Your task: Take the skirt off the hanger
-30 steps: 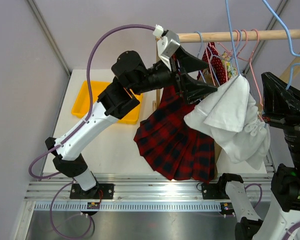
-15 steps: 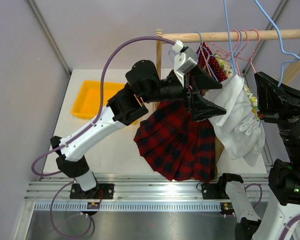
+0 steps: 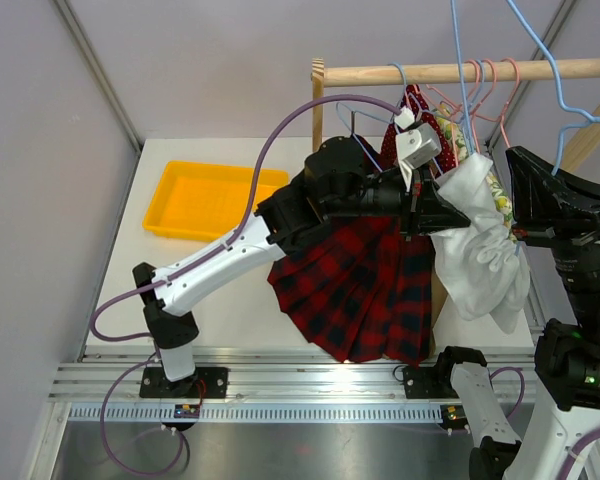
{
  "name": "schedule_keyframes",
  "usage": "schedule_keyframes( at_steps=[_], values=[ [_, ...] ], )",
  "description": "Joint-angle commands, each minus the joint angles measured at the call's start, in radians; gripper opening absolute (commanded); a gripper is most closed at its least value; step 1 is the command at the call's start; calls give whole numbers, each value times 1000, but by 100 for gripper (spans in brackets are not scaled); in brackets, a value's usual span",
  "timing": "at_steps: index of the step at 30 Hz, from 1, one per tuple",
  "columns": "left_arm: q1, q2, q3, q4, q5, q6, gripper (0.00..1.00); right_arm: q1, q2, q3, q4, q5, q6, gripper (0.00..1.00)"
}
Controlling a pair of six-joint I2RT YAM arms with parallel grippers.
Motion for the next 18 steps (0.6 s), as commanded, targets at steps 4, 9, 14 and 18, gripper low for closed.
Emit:
schedule_keyframes(
  at_steps=[4,9,14,18],
  values=[
    [-16,-163,-146,30,-90,40,0,7,-4,15,40,86,-8,0],
    [-34,-391,-494,-36,-194,100,0,19,40,118,-99,325,-107,0],
    [-38,-682,-891,-81,-326,51,0,29,123,253,-172,542,-228,0],
    [-38,-847,-1048,-136,-432,14,15,30,180,333,-204,666,-276,0]
  ],
)
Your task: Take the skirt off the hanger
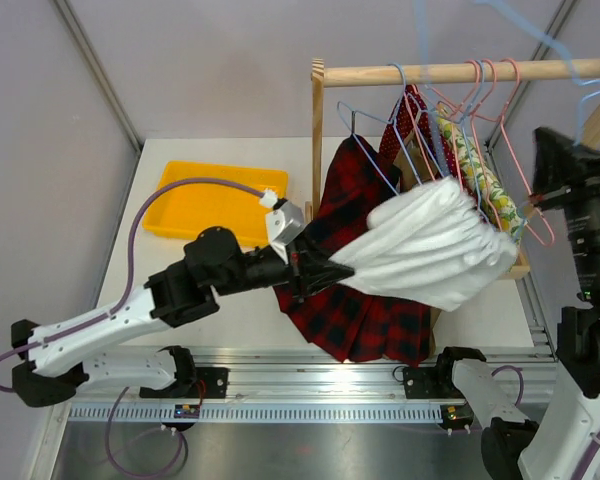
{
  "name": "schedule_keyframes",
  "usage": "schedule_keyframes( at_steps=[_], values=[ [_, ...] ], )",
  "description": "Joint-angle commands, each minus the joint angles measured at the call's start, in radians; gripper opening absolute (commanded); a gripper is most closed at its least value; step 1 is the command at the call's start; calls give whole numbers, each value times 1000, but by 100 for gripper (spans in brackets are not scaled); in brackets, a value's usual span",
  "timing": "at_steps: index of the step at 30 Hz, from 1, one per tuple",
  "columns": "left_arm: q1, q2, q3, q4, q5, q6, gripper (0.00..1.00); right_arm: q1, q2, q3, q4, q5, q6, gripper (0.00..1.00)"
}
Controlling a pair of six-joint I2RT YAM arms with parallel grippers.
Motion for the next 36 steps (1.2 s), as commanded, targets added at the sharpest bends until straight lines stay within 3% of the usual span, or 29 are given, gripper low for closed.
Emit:
schedule_keyframes(
  at_steps=[1,4,6,7,9,10,11,12,14,15,29,36],
  values=[
    [23,-153,-155,-346,-143,-27,23,-31,48,115,237,428,-181,0],
    [24,-225,-209,-383,-192,-36,44,-31,53,118,245,428,-169,0],
    [24,-254,-224,-397,-220,-41,46,-31,57,126,243,420,-160,0],
    [24,-259,-224,-394,-232,-46,44,-31,60,130,239,419,-149,0],
    [24,-264,-221,-381,-234,-43,9,-31,59,131,238,406,-140,0],
    [24,-261,-217,-365,-232,-43,9,-31,59,134,237,402,-134,0],
    [23,-258,-215,-351,-229,-40,17,-31,59,135,234,400,-128,0],
    [24,-253,-203,-335,-221,-37,57,-31,59,138,225,391,-125,0],
    [23,-224,-177,-293,-191,-23,90,-31,57,146,214,367,-108,0],
    [24,-206,-128,-285,-182,-17,97,-31,54,144,209,356,-103,0],
    [24,207,446,-231,42,114,99,-31,-23,0,238,204,44,0],
    [23,324,480,-121,127,63,98,-31,-41,-52,264,178,96,0]
  ],
)
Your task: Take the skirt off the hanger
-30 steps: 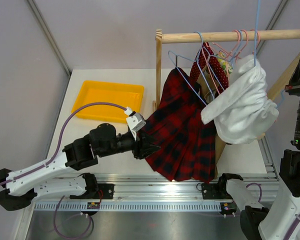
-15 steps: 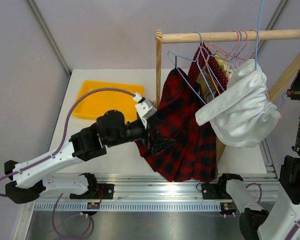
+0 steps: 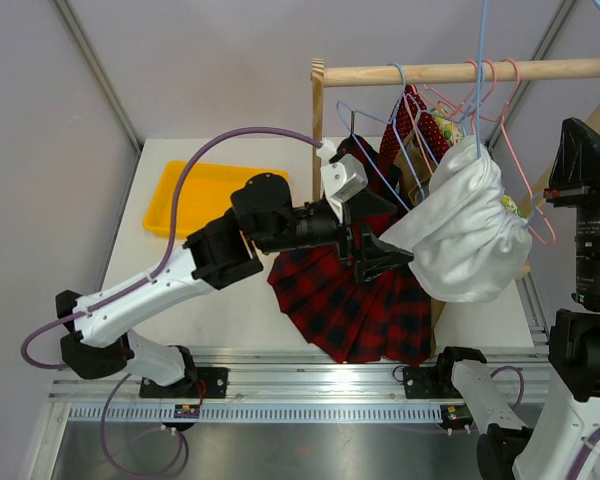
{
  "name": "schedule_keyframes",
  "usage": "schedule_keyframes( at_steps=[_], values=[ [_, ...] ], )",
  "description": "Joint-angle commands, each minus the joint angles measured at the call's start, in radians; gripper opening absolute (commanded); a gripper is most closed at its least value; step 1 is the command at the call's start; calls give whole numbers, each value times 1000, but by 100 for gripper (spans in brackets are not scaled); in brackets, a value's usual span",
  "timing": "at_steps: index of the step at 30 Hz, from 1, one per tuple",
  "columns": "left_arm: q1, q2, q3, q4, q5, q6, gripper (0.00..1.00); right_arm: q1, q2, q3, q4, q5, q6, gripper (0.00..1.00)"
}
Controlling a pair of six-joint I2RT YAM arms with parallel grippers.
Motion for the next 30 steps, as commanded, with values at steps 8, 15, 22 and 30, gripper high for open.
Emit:
schedule_keyframes(
  at_steps=[8,15,22,30],
  values=[
    [1,155,62,170,112,-74,84,-3,-15,-12,97,-29,53,0],
    [2,213,85,206,55,-71,73,-3,-28,-25,95,-35,51,0],
    [2,239,133,204,-17,-49,11,-3,-41,-28,83,-35,45,0],
    [2,70,-208,150,-8,-25,0,-2,-12,26,68,-9,10,0]
  ],
)
